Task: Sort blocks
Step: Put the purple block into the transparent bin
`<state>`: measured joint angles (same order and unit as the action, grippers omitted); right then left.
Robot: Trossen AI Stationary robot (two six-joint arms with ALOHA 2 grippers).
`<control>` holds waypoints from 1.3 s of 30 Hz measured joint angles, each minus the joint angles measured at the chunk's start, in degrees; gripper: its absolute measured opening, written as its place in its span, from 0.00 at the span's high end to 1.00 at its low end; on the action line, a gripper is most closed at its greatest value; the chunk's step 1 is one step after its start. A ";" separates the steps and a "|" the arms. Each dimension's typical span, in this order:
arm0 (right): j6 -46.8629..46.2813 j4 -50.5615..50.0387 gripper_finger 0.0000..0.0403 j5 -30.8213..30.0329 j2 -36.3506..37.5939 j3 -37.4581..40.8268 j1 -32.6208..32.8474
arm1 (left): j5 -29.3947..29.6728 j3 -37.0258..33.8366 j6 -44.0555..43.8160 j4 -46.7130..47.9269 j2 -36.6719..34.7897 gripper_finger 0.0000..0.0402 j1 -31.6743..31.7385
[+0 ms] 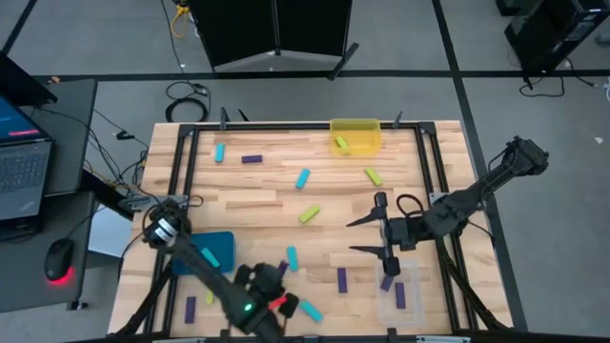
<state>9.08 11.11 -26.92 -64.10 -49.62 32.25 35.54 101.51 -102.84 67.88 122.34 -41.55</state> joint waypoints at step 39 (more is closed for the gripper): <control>10.19 -32.62 0.40 1.22 11.23 -32.63 -0.17 | -29.66 11.14 69.32 -82.35 18.62 0.71 26.65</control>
<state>19.27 -21.52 -25.69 -52.87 -82.26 32.08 5.88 112.66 -33.51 -14.47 140.96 -14.90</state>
